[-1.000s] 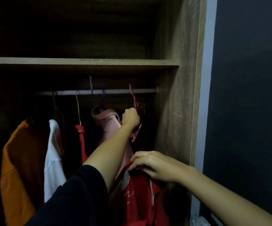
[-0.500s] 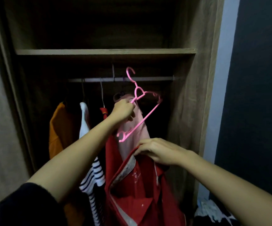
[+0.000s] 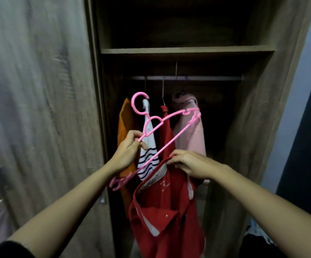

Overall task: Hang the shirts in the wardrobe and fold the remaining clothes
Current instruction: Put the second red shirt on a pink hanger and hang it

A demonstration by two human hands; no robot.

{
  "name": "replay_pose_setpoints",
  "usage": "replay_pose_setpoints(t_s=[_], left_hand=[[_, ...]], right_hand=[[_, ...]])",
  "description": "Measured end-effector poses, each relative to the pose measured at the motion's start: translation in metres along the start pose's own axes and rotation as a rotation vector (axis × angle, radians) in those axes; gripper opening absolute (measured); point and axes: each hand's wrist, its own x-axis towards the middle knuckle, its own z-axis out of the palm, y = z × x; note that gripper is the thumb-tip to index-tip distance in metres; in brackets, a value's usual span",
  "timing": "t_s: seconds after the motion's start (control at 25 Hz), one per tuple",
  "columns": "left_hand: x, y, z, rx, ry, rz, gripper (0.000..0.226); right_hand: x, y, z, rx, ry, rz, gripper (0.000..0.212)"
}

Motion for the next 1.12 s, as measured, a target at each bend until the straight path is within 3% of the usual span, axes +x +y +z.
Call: replay_pose_setpoints(t_s=[0.08, 0.24, 0.32, 0.44, 0.56, 0.72, 0.96, 1.12], left_hand=[[-0.019, 0.000, -0.021, 0.161, 0.068, -0.042, 0.015], [-0.058, 0.001, -0.075, 0.375, 0.175, 0.058, 0.020], [-0.087, -0.007, -0.109, 0.271, 0.134, 0.033, 0.018], [-0.130, -0.022, -0.148, -0.011, 0.048, -0.067, 0.038], [-0.151, -0.034, -0.162, -0.030, 0.070, -0.173, 0.020], [-0.158, -0.048, -0.169, -0.060, 0.080, -0.210, 0.018], [-0.149, -0.053, -0.154, 0.145, 0.028, -0.121, 0.012], [-0.131, -0.044, -0.103, 0.208, 0.077, 0.026, 0.025]], right_hand=[[0.006, -0.009, 0.007, 0.000, -0.024, 0.052, 0.037], [0.018, -0.022, 0.022, 0.072, -0.110, 0.172, 0.060], [0.025, -0.033, 0.029, 0.107, -0.154, 0.230, 0.069], [0.035, -0.039, 0.041, 0.138, -0.147, 0.324, 0.075], [0.040, -0.043, 0.050, 0.220, -0.045, 0.320, 0.069], [0.042, -0.058, 0.034, 0.352, 0.000, 0.348, 0.063], [0.048, -0.076, 0.018, 0.332, -0.007, 0.277, 0.064], [0.068, -0.114, 0.007, 0.290, 0.060, 0.205, 0.061]])
